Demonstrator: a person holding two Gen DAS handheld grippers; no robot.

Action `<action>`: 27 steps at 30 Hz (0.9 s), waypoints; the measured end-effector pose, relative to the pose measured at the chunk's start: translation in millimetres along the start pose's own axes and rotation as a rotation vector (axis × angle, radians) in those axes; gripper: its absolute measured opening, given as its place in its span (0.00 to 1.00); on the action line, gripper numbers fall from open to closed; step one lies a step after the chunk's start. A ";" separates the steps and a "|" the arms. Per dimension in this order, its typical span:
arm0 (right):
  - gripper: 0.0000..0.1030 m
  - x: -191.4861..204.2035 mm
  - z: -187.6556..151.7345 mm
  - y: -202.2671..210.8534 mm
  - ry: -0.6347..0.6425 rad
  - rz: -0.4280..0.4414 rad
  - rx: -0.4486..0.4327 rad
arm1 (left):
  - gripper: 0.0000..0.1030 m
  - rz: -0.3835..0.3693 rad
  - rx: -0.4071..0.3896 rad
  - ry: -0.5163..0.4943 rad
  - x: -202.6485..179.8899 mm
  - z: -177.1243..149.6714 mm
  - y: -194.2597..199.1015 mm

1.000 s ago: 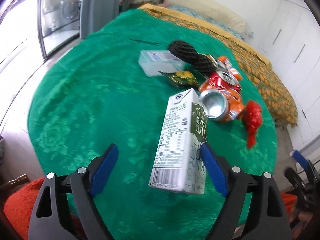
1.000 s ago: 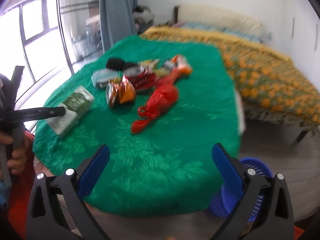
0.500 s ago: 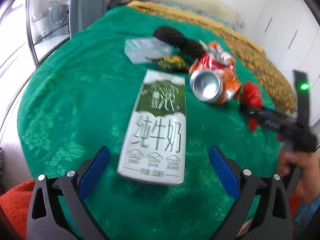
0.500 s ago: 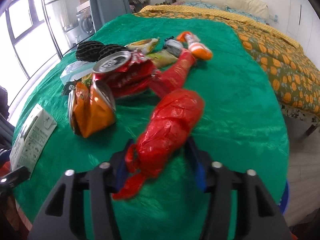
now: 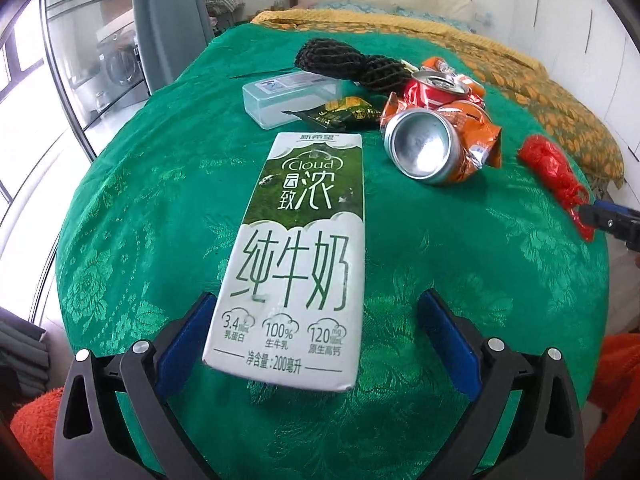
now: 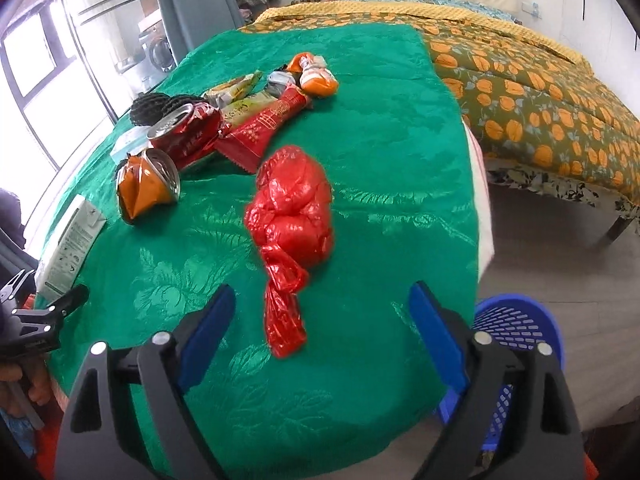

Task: Collect trash
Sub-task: 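Grasp the red plastic bag with the right tool while the left tool holds the carton, then carry carton and red bag to the blue wastebasket and open both tools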

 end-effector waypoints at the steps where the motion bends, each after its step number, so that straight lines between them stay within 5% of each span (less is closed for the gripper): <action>1: 0.86 1.7 1.6 0.9 0.011 -0.003 -0.005 | 0.95 -0.006 0.007 -0.002 1.1 -1.8 2.1; 7: 0.86 11.4 6.7 -0.3 0.065 -0.011 0.003 | 0.95 -0.075 -0.044 0.054 16.0 11.1 21.0; 12: 0.86 19.7 25.9 -6.1 0.125 -0.017 0.025 | 0.95 -0.056 -0.025 -0.011 8.2 19.0 9.9; 18: 0.86 22.5 53.5 -23.1 0.155 -0.025 0.089 | 0.67 -0.055 -0.009 -0.038 7.5 27.3 7.2; 19: 0.81 23.4 55.6 -28.3 0.150 -0.015 0.107 | 0.52 -0.054 -0.005 -0.042 7.3 26.5 4.9; 20: 0.75 24.0 56.2 -33.9 0.145 -0.006 0.126 | 0.48 -0.056 0.001 -0.045 6.4 25.5 3.4; 21: 0.52 24.2 55.5 -37.9 0.145 -0.005 0.142 | 0.47 -0.059 -0.003 -0.038 6.7 25.0 3.2; 22: 0.42 23.1 53.9 -42.5 0.147 -0.013 0.162 | 0.47 -0.059 -0.009 -0.031 7.6 24.8 4.5; 27: 0.39 33.0 54.0 -24.7 0.131 0.011 0.107 | 0.46 -0.059 -0.068 0.000 10.3 25.4 24.7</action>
Point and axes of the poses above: each gripper's, at about its wrist camera, not at the fingertips, and y roughly against the way its jaws point, x to its left, z to its top, the point moved 10 cm from there along -y, roughly the way its jaws point, and after that the axes turned 9 degrees about z, right-handed, at the moved point
